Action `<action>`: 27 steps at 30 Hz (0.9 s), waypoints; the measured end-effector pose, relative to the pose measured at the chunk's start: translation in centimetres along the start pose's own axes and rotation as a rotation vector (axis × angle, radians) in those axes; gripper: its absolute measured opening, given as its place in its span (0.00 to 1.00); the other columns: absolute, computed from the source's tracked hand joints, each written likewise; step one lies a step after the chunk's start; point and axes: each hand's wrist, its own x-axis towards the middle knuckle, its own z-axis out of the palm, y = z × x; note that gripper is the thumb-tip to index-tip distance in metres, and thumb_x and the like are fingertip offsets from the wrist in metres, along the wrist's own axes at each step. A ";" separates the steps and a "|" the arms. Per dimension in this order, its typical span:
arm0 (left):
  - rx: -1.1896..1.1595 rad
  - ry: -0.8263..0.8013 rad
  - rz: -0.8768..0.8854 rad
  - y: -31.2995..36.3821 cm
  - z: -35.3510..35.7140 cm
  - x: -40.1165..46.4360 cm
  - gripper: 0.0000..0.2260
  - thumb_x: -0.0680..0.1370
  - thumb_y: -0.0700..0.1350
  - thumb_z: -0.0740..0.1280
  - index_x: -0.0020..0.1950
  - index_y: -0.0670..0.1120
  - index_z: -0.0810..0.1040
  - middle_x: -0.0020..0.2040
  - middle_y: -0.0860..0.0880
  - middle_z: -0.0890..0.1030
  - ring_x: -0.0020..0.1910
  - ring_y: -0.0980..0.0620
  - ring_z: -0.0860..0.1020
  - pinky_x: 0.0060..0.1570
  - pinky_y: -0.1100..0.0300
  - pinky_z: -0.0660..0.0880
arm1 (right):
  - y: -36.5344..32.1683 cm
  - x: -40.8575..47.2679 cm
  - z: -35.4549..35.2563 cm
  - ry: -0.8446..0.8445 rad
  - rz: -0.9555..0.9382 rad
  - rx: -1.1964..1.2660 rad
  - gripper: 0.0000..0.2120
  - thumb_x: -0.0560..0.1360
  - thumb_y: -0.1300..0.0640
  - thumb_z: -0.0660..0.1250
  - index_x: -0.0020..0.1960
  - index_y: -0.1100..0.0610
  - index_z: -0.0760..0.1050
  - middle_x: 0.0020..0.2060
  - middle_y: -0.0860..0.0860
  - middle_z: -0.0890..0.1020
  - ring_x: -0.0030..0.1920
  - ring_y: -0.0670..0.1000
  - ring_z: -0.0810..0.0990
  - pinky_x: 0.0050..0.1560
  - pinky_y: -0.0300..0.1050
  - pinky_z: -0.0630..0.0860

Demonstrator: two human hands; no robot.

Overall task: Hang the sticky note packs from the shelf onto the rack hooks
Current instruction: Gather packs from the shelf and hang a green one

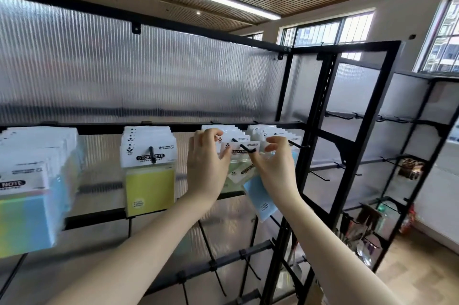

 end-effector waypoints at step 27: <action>-0.668 -0.728 -0.332 4.1 3.2 -4.0 0.26 0.69 0.71 0.56 0.49 0.49 0.71 0.40 0.47 0.81 0.35 0.55 0.80 0.38 0.59 0.78 | 2.9 -1.4 -5.2 0.536 -0.199 0.127 0.05 0.78 0.59 0.64 0.53 0.56 0.70 0.45 0.40 0.74 0.46 0.36 0.76 0.47 0.31 0.73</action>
